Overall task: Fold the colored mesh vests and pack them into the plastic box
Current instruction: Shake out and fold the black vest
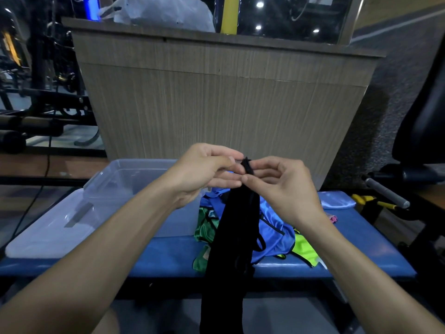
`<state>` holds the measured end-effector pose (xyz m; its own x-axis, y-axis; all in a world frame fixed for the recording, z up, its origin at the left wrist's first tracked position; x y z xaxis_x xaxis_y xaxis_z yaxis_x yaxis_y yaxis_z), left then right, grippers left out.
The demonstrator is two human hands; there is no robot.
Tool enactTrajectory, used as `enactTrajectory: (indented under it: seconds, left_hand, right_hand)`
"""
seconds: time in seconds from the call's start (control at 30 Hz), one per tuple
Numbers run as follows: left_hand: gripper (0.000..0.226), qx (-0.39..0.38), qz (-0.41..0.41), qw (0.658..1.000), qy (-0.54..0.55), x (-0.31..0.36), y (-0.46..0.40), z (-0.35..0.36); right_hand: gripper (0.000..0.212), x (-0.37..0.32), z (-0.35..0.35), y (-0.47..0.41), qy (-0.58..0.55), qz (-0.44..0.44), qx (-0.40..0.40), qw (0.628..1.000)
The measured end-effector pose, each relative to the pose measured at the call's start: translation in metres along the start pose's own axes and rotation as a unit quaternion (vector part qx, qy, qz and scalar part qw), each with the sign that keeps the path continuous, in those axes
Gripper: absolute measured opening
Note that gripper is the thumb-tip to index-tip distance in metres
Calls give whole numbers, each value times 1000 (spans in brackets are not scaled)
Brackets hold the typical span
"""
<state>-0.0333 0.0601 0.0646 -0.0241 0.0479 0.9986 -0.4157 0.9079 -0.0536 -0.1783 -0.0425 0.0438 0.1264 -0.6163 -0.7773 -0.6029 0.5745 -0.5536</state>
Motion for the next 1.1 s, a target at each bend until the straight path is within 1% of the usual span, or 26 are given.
enactTrajectory:
  seconds: [0.07, 0.13, 0.2, 0.27, 0.33, 0.43, 0.57, 0.7, 0.8, 0.93, 1.0, 1.1]
  left_hand:
    - [22, -26, 25, 998, -52, -1, 6, -8]
    - [19, -7, 79, 990, -118, -2, 12, -19]
    - [17, 27, 131, 980, -145, -5, 16, -29]
    - [19, 30, 181, 967, -174, -6, 20, -33]
    - [20, -3, 214, 955, -207, -9, 25, -29]
    - [19, -51, 231, 947, -216, -10, 33, -15]
    - [23, -64, 251, 938, -230, -15, 39, 7]
    - [36, -28, 233, 944, -233, -26, 38, 25]
    - [42, 12, 261, 934, -243, -30, 42, 29]
    - [41, 43, 273, 929, -248, -38, 47, 30]
    - [39, 62, 268, 927, -255, -44, 46, 29]
    - [31, 92, 279, 915, -276, -52, 44, 21]
  right_hand:
    - [16, -2, -11, -3, 7, -15, -24, 1000]
    - [15, -8, -29, -7, -25, -25, -89, 995]
    - [14, -18, -50, -15, -58, -11, -170, 984]
    - [15, -26, -67, -29, -75, 2, -202, 977]
    - [19, -32, -78, -43, -79, 0, -200, 977]
    - [25, -42, -83, -53, -73, -19, -211, 975]
    - [27, -50, -83, -56, -50, -21, -224, 973]
    - [27, -51, -83, -57, -35, -29, -213, 976]
    - [28, -49, -83, -57, -22, -31, -208, 977]
    - [23, -47, -86, -58, -23, -33, -197, 980]
    - [26, -45, -88, -59, -25, -35, -180, 983]
    - [27, -40, -91, -60, -38, -31, -143, 988]
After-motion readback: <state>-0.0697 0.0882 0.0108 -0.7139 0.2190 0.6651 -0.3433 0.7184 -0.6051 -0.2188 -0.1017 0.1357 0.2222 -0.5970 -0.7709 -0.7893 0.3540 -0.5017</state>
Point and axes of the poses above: each hand's wrist, its own y-axis away from the middle knuckle, its own z-axis out of the palm, x = y × z, the point moved 2 cm from there along -y, towards the middle knuckle, and after that the axes turned 5 degrees about -z, right-handed, at the moved point
